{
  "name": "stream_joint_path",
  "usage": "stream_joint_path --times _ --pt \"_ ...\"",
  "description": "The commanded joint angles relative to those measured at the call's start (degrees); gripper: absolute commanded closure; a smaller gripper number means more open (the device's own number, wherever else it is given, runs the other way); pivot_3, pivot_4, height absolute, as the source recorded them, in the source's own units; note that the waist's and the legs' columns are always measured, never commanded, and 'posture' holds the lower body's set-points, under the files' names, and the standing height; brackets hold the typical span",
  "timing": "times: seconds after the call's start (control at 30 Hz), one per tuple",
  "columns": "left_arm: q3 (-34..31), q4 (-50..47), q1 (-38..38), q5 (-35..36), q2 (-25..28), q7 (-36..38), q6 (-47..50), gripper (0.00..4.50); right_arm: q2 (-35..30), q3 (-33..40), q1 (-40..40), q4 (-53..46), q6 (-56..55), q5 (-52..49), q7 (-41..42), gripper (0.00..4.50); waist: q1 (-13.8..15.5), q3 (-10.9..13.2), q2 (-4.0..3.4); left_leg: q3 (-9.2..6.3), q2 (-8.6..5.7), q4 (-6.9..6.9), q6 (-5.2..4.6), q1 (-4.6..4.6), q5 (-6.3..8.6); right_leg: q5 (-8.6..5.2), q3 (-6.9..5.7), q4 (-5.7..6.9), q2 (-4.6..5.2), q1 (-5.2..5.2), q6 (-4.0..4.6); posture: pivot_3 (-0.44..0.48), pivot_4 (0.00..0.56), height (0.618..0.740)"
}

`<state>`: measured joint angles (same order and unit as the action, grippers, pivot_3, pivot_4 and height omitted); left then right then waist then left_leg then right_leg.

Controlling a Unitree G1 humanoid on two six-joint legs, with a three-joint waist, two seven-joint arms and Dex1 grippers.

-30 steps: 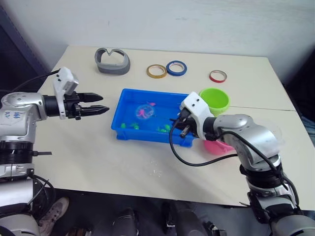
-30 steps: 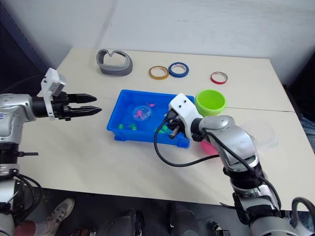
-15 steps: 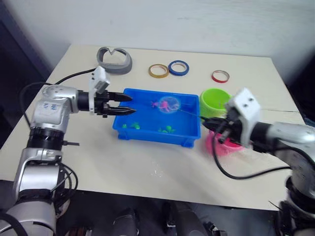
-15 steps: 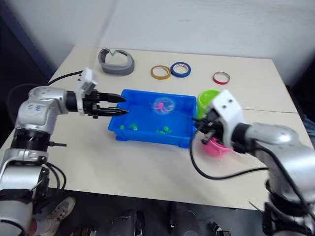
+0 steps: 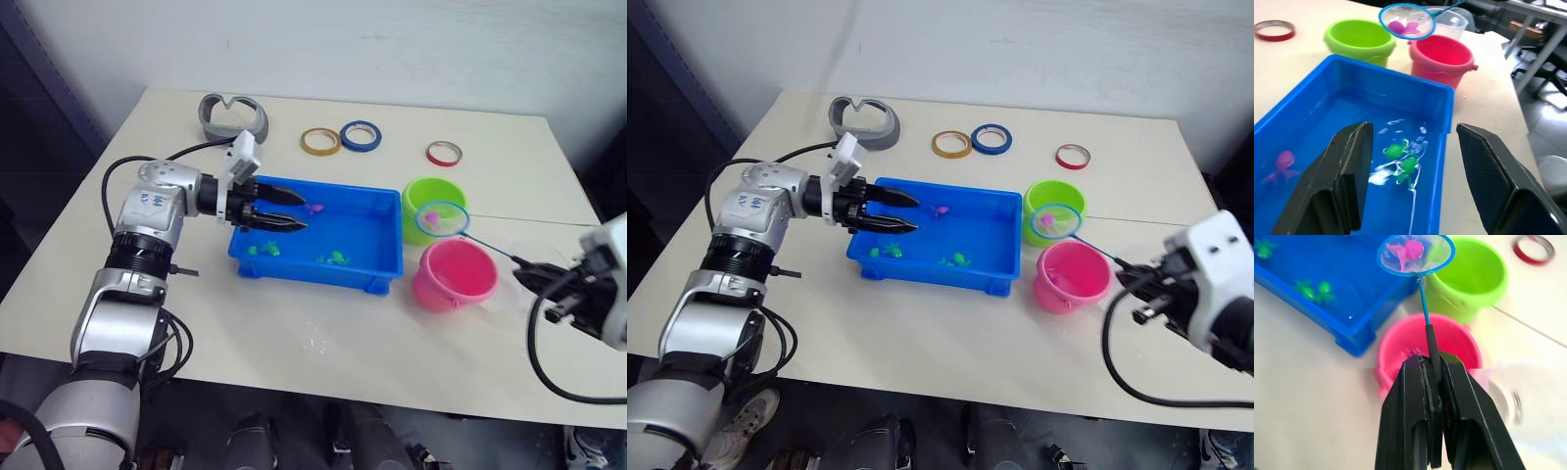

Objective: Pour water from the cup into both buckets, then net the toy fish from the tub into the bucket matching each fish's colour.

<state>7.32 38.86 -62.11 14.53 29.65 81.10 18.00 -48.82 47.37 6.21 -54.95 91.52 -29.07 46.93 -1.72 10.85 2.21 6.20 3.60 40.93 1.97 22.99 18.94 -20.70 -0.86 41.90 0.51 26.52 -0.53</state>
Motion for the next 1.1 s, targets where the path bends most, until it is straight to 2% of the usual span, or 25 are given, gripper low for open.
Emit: stream_joint_path --times 0.03,0.2,0.33,0.5,0.6,0.73,0.93,1.1 --pt "-0.5 0.8 -2.9 -0.1 -0.5 1.8 -1.4 1.48 -2.4 8.7 -7.9 -5.0 -5.2 -1.8 1.4 4.5 0.0 0.0 0.0 0.0 0.0 0.0 0.0 0.0 0.0 0.0 0.0 0.0 0.0 -0.01 0.0 0.0 0.15 0.693" --pt "-0.6 3.9 -4.4 -1.2 -1.2 2.2 -3.2 1.48 -2.9 13.0 -23.9 -5.0 -18.0 -0.3 -1.4 4.5 0.0 0.0 0.0 -0.03 -0.02 0.0 0.02 -0.05 -0.01 0.0 0.0 -0.01 -0.06 -0.09 -0.06 0.0 0.15 0.693" --pt "-0.8 6.5 -5.6 -1.9 -1.8 2.3 -4.5 1.48 -2.2 11.3 -35.1 -5.0 -33.7 5.4 -5.2 4.5 -0.2 0.0 0.01 -0.01 -0.03 0.01 0.03 -0.07 -0.02 0.04 0.08 -0.02 -0.09 -0.11 -0.17 0.0 0.15 0.693" --pt "-0.9 9.2 -7.0 -2.5 -2.3 2.4 -6.1 1.48 -1.9 7.3 -43.9 -5.0 -47.4 13.0 -9.0 4.5 -0.1 0.0 0.02 -0.05 -0.08 0.01 0.03 -0.04 -0.02 0.02 0.11 -0.06 -0.11 -0.13 -0.3 0.0 0.15 0.693" --pt "-0.9 10.3 -7.4 -2.7 -2.6 2.5 -6.9 1.48 -1.6 4.8 -46.2 -5.0 -53.6 17.6 -11.0 4.5 -0.1 0.0 0.02 -0.05 -0.08 0.01 0.03 -0.04 -0.02 0.02 0.13 -0.08 -0.11 -0.13 -0.32 0.0 0.15 0.693" --pt "-1.1 11.6 -7.8 -3.0 -2.8 2.5 -7.8 1.48 -1.8 0.1 -49.1 -5.0 -61.9 29.8 -12.7 4.5 0.0 0.0 0.02 -0.05 -0.07 0.02 0.03 -0.05 -0.02 0.02 0.13 -0.06 -0.12 -0.12 -0.32 0.0 0.15 0.693" --pt "-1.5 12.3 -8.0 -3.3 -2.8 2.6 -8.3 1.48 0.0 -2.8 -50.0 -4.6 -69.9 44.7 -12.2 4.5 0.0 0.0 0.01 -0.03 -0.07 0.04 0.05 -0.06 -0.03 0.02 0.14 -0.03 -0.1 -0.12 -0.31 0.0 0.15 0.693" --pt "-1.5 12.7 -8.0 -3.6 -2.6 2.8 -8.6 1.48 2.4 -3.3 -51.0 -1.3 -81.8 56.0 -13.8 4.5 0.0 0.0 0.01 -0.01 -0.06 0.06 0.08 -0.08 -0.05 0.01 0.14 -0.01 -0.11 -0.12 -0.3 0.0 0.15 0.693"
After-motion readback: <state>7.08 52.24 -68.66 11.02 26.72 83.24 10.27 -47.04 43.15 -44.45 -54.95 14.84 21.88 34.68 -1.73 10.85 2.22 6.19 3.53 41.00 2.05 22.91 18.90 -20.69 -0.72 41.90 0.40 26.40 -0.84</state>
